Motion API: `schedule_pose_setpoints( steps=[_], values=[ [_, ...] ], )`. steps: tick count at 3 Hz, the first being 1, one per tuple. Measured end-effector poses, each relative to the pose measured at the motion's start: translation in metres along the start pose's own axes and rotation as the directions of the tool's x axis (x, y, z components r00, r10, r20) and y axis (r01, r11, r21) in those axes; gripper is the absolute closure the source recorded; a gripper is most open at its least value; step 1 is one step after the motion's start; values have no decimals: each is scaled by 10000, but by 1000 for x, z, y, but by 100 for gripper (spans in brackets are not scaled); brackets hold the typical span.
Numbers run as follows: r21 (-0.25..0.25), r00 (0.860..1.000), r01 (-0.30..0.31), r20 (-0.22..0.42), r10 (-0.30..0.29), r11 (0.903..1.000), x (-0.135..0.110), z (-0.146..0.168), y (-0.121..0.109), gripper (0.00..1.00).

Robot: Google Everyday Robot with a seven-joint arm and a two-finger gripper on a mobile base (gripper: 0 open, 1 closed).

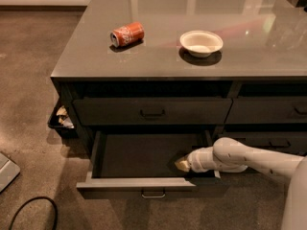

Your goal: Open middle drawer

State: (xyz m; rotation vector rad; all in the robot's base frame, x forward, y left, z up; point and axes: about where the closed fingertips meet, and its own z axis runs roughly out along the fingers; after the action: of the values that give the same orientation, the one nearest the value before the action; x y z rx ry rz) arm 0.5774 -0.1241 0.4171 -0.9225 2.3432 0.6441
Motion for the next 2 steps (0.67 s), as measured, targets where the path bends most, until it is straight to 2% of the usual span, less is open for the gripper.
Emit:
schedule_pose_setpoints(
  steps=[1, 2],
  values=[
    [-415, 9991, 191, -382, -207, 9990, 17, -1, 7, 87],
    [-625, 9974, 341, -617, -380, 9975, 26, -9, 12, 63]
  ],
)
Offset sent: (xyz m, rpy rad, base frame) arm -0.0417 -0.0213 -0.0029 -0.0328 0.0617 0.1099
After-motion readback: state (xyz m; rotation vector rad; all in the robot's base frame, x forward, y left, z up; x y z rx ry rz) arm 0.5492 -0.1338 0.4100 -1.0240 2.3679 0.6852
